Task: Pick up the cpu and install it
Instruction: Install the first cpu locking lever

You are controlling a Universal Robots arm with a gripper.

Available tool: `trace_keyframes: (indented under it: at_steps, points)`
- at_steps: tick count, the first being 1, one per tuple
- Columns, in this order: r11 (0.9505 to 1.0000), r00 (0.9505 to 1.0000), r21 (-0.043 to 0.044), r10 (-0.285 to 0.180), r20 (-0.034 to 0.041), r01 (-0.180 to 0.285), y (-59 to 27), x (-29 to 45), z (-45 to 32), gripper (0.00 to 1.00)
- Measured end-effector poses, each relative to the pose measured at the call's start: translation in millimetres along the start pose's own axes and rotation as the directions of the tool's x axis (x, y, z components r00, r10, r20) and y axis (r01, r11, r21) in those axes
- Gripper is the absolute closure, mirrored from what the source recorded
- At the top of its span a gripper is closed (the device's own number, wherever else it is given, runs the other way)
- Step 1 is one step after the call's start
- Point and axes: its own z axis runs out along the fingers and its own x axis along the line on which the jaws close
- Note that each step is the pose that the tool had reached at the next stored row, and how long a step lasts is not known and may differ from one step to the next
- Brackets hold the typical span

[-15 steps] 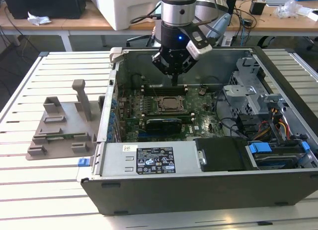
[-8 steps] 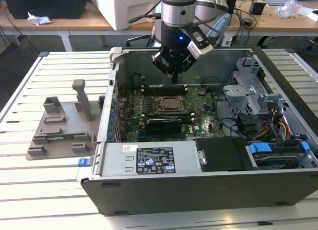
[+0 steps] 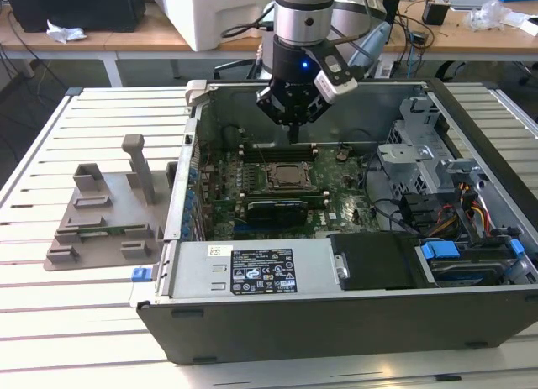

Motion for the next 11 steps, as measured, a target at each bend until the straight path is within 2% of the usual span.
trace_keyframes:
  at_steps: [3, 8, 9, 11]
  points:
    - [1.0000, 1.0000, -0.0003, 0.000, 0.0001, 0.000, 0.3, 4.1, 0.1, 0.89]
    - [1.0000, 1.0000, -0.0004, 0.000, 0.0006, 0.000, 3.0, 36.1, 0.6, 0.89]
    - [1.0000, 1.0000, -0.0005, 0.000, 0.0006, 0.000, 3.8, 40.1, 0.9, 0.89]
    - [1.0000, 1.0000, -0.0005, 0.000, 0.0004, 0.000, 8.8, 57.6, 3.0, 0.89]
